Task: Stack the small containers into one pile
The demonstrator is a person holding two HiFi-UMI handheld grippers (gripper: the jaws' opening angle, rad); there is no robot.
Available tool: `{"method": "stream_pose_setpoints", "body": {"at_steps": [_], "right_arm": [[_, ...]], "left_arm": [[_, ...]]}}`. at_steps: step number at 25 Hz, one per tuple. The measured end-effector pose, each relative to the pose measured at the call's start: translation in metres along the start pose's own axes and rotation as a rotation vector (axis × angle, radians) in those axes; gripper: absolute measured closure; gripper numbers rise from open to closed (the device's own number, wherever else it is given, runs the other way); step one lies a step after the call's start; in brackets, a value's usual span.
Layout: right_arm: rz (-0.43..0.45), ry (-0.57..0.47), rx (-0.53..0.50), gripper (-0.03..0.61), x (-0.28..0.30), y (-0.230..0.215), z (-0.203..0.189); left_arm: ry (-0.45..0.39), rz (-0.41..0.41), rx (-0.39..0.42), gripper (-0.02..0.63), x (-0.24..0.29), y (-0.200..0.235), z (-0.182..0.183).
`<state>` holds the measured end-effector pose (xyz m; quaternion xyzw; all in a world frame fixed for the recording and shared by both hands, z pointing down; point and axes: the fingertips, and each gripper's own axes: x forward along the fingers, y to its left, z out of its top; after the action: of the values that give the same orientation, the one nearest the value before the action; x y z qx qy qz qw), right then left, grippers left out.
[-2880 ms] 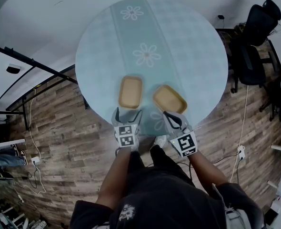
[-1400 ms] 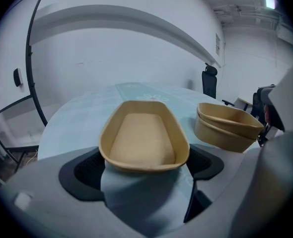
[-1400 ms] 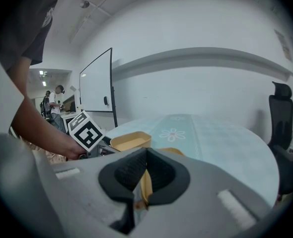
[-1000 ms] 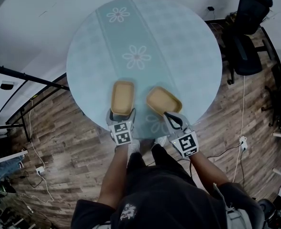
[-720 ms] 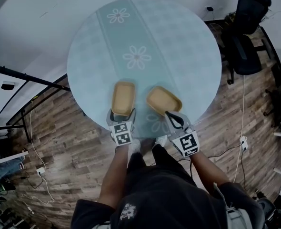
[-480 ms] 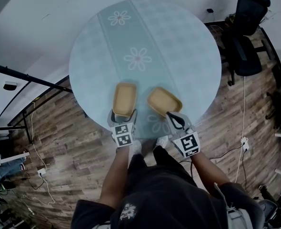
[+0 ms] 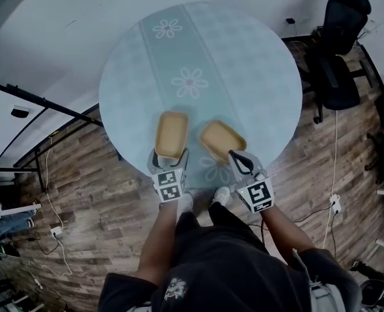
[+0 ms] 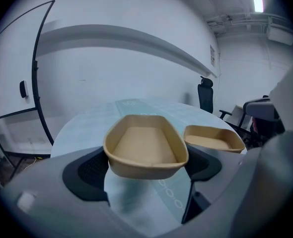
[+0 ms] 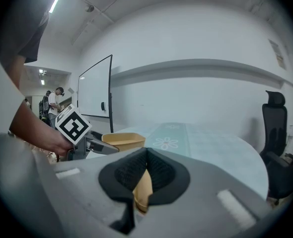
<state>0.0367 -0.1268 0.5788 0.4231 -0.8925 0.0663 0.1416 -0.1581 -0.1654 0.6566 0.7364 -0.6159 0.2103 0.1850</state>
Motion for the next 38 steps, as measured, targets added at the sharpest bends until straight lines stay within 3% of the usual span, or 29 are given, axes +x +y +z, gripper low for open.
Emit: {"method": "stream_pose_setpoints", "body": {"at_steps": [7,26,32,38], "right_arm": [[-0.008,-0.031,-0.008,0.577,-0.004,-0.001,0.007],[-0.227,-0.085,0.084,0.577,-0.044,0.039,0.029],[-0.250,-0.101,0.063,0.577,-0.046,0.024,0.039],[-0.245,-0.116,0.035,0.577,-0.044,-0.026,0.046]], "left_arm": [[-0.039,0.008,-0.004,0.132,-0.022,-0.005,0.012],[-0.106,-0.160,0.054,0.135,-0.088,-0.016,0.009],[-0.129,-0.145,0.052,0.135,-0.093,-0.014,0.014],[-0.128,-0.095,0.034,0.135,-0.080,-0.021,0.016]]}}
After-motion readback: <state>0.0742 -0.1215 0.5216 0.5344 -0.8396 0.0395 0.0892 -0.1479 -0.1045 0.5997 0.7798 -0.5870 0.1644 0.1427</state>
